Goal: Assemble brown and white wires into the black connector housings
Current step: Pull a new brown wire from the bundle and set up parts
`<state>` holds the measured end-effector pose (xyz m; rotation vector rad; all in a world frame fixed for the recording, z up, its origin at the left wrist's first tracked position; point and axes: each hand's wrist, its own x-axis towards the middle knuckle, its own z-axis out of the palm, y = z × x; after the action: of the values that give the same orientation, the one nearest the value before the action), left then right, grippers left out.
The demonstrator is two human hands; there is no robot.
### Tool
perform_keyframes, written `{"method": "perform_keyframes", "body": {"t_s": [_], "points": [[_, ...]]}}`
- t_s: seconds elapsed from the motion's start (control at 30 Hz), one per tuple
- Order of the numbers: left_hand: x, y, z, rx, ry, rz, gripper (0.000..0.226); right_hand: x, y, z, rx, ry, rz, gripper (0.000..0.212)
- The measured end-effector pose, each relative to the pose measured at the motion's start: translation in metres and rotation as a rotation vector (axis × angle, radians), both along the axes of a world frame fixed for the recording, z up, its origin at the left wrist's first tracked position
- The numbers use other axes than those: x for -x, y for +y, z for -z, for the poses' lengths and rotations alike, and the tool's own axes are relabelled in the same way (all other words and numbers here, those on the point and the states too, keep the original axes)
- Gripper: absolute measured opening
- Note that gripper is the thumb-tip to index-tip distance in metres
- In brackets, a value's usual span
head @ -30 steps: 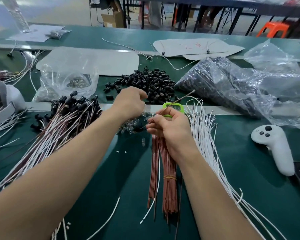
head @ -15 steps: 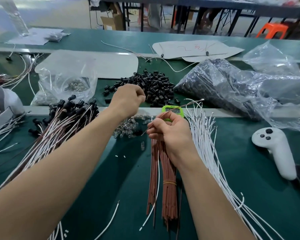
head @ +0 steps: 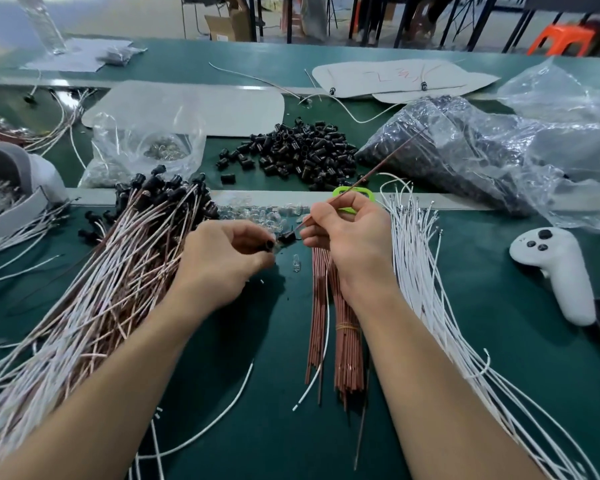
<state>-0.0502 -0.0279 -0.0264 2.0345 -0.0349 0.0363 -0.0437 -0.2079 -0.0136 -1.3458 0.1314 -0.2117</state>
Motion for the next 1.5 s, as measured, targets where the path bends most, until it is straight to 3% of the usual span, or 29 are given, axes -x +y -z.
{"method": "perform_keyframes", "body": {"t_s": [0.4,0.9,1.3,1.5], "points": [[0.0034,-0.0018,0.0098,0.116,-0.04,0.001,0.028,0.003,0.0041,0.0054,0.126,-0.056,-0.034,0.016],[0.0074,-0.0056,0.0091,0.085,-0.117,0.004,0.024,0.004,0.0031,0.0079,0.143,-0.076,-0.088,0.013],[0.0114,-0.0077,0.0036,0.056,-0.186,0.005,0.027,0.0028,-0.0004,0.0016,-0.003,0.055,-0.215,0.017],[0.0098,-0.0087,0.0059,0.097,-0.176,0.018,0.019,0.0022,-0.0006,-0.0001,0.08,0.051,-0.245,0.018]]}}
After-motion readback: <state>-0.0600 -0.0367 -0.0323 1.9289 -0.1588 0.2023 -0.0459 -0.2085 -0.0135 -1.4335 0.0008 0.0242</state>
